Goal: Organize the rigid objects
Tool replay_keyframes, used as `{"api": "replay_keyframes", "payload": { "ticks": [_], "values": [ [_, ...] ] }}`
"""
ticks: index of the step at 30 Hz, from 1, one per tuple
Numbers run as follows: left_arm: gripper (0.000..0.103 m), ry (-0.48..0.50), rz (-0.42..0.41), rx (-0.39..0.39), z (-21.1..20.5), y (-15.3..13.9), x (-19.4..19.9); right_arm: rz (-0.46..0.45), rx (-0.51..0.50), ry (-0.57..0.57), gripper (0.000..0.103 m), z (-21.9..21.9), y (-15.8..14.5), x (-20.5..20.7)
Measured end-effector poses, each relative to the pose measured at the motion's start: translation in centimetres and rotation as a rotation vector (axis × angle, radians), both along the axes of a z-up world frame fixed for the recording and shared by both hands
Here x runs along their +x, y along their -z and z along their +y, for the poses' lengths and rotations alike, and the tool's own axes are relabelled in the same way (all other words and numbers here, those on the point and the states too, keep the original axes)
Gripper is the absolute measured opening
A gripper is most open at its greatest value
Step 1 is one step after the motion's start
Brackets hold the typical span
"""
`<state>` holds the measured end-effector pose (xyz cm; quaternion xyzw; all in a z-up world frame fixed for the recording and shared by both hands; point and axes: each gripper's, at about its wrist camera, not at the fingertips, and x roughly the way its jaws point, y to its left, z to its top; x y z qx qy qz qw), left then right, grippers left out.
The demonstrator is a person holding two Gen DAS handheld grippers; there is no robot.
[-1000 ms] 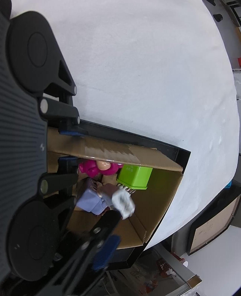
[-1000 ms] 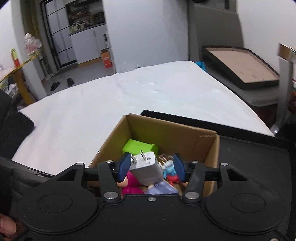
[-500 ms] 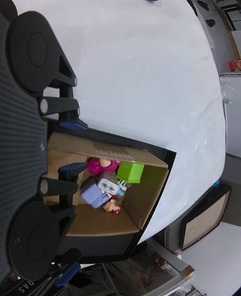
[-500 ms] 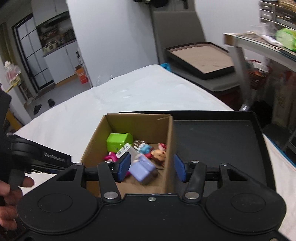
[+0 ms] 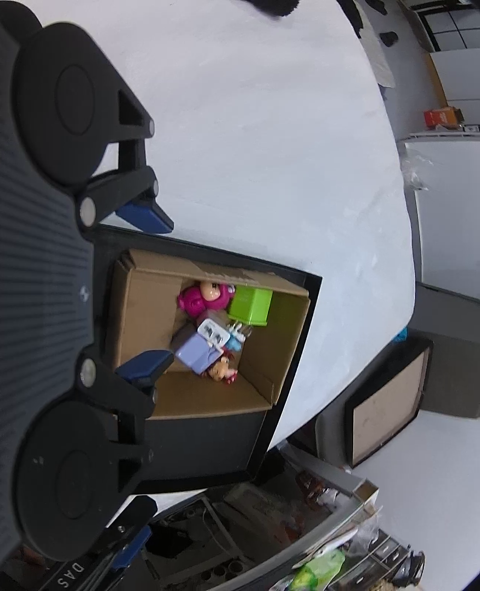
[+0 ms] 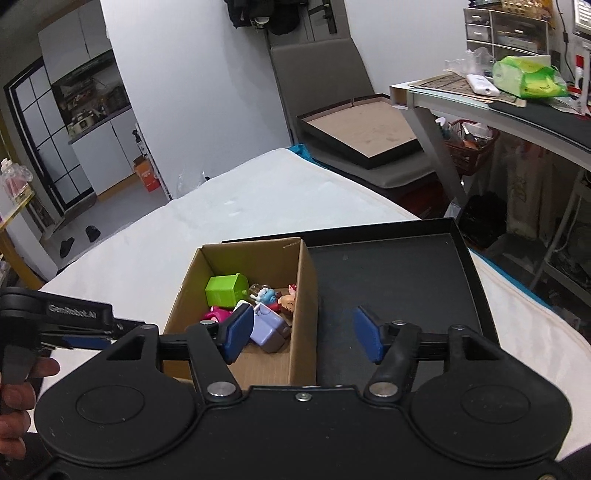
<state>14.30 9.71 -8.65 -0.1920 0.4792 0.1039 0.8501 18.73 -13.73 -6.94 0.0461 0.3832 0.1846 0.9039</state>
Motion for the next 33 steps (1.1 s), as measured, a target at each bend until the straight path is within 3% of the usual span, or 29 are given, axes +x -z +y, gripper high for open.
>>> {"api": "replay_keyframes", "payload": {
  "ticks": [4, 6, 14, 33],
  "values": [
    [0.071, 0.03, -0.011, 0.002, -0.9, -0.8, -0.8, 0.004, 0.007, 0.035, 0.075, -0.7, -0.8, -0.7],
    [0.073, 0.044, -0.017, 0.004, -1.3, -1.2, -1.2, 0.001, 0.012, 0.053, 0.086, -1.1, -1.3, -1.3],
    [0.077, 0.083, -0.02, 0.023, -2.4, -2.2, -3.0, -0.003, -0.004, 0.088, 0.103, -1.7, -2.9, -3.3],
    [0.094, 0.21, -0.089, 0.074, -4.5, -6.0, -8.1, 0.011, -0.045, 0.156, 0.103, -2.4, -5.7, -7.3]
  ]
}}
